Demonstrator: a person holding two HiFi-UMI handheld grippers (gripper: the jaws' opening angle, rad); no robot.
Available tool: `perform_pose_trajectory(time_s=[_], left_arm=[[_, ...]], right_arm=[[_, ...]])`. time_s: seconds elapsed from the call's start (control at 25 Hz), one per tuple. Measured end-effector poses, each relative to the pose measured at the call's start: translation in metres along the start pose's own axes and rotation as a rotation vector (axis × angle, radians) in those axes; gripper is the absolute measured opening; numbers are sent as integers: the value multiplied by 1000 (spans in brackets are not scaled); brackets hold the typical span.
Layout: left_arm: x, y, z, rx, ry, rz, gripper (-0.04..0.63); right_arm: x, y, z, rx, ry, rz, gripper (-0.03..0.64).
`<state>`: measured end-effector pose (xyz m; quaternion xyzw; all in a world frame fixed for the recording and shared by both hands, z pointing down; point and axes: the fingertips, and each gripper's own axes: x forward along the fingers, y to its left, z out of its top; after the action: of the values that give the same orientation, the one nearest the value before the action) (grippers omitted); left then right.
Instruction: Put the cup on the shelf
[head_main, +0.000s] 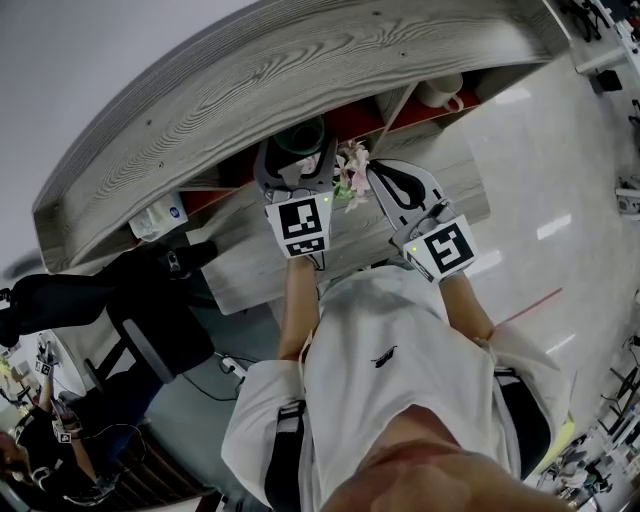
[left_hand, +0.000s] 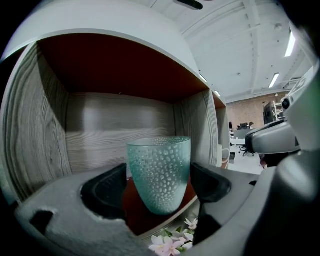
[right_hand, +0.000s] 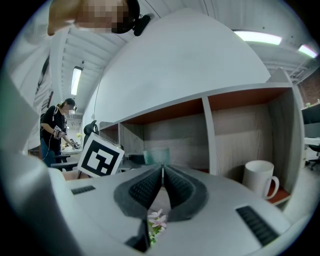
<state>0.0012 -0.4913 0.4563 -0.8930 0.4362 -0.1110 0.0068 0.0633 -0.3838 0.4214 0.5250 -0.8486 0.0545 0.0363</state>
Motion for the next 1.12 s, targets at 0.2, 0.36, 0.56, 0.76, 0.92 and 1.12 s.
perform_pose_trajectory(time_s=[0.2, 0.36, 0.56, 0.76, 0.92, 1.12], left_arm=[[-9, -2, -3, -9, 2, -4, 380], [-19, -3, -3, -18, -6, -9, 380], [-34, -5, 0, -20, -18, -11, 380], [-56, -5, 4, -19, -36, -9, 380], [-75, -9, 11, -5, -59, -30, 379], [-97, -16, 18, -9, -103, -66, 360]], right_arm=[[-3, 6, 1, -2, -7, 6, 35], [-6, 12, 1, -5, -6, 7, 35], [-11, 16, 3, -10, -14, 2, 35], [-17, 22, 5, -16, -22, -5, 35], [-21, 29, 7, -21, -29, -4, 35], [-23, 38, 10, -31, -38, 4, 35]])
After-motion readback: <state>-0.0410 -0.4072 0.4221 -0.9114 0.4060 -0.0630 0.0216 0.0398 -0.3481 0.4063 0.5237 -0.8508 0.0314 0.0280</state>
